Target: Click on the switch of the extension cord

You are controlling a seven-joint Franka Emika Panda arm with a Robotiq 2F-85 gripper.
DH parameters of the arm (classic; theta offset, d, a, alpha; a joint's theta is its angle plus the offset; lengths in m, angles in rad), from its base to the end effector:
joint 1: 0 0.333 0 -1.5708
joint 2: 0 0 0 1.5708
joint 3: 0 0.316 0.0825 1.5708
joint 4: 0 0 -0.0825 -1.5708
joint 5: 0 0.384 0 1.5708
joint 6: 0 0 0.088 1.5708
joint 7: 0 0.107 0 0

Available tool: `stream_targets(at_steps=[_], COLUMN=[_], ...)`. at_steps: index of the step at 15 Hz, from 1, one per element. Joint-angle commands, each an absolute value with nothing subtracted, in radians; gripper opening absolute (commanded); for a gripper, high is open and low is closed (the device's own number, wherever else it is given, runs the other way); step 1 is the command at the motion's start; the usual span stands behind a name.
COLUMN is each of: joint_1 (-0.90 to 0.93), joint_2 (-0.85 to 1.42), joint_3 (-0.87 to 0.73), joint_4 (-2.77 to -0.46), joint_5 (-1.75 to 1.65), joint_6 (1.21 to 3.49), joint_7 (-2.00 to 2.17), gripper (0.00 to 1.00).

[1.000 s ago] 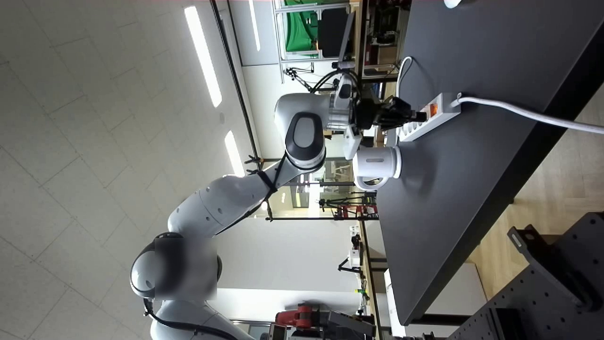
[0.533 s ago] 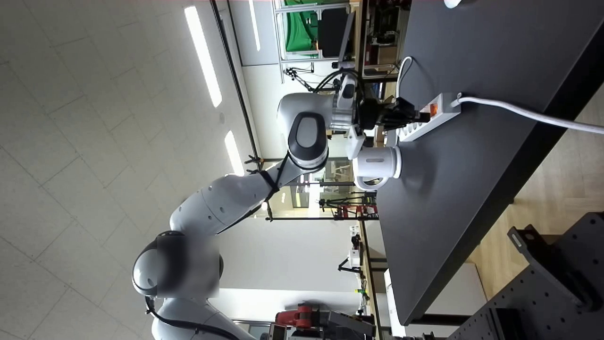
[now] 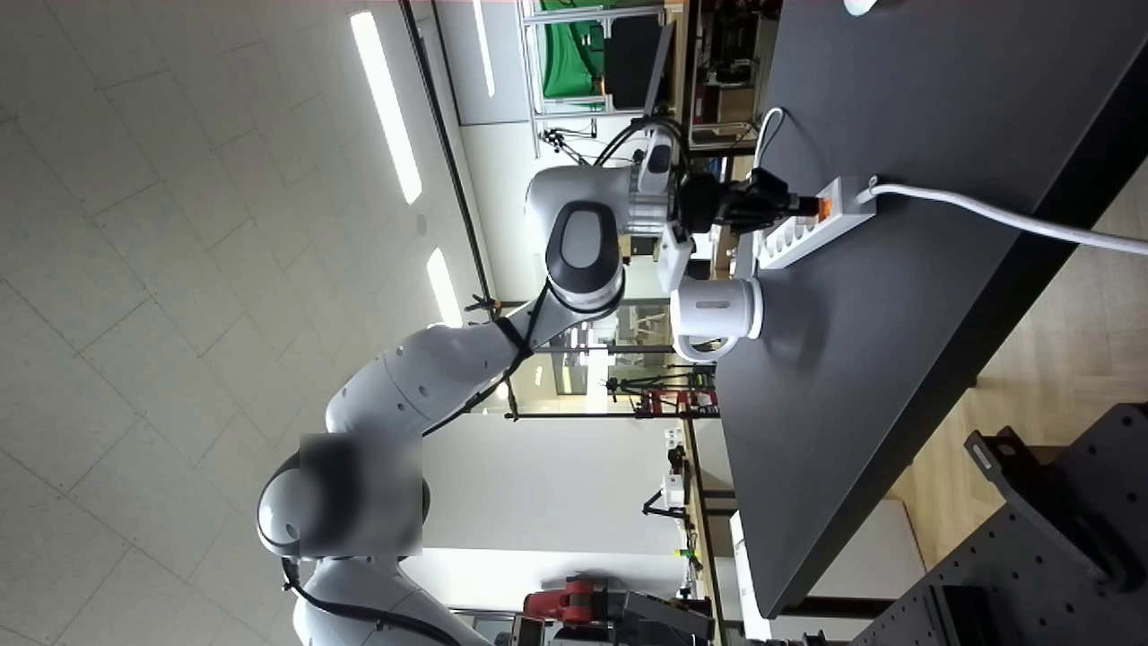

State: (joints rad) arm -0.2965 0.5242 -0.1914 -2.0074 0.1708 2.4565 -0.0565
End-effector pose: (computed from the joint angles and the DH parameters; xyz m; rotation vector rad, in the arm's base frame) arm 0.5290 -0.2793 0.1899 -3.0017 0.8389 0.0876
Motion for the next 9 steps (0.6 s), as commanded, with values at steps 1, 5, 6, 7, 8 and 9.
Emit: stream_targets(at_steps=[1, 5, 6, 7, 8, 9], joint_1=[-0.297, -0.299, -0.299, -0.299, -0.297, -0.292], joint_2=[0.555, 0.573, 0.572, 0.573, 0.572, 0.569], joint_3=[-0.202, -0.202, -0.202, -0.201, -0.203, -0.205], joint_4=[-1.961, -1.955, -1.954, -1.955, -1.962, -1.972], joint_5=[0.147, 0.151, 0.153, 0.154, 0.153, 0.149], joint_6=[2.428, 2.425, 2.426, 2.427, 2.436, 2.447], joint_7=[-0.018, -0.017, -0.017, -0.017, -0.013, -0.009], gripper=[0.0, 0.0, 0.0, 0.0, 0.0, 0.0])
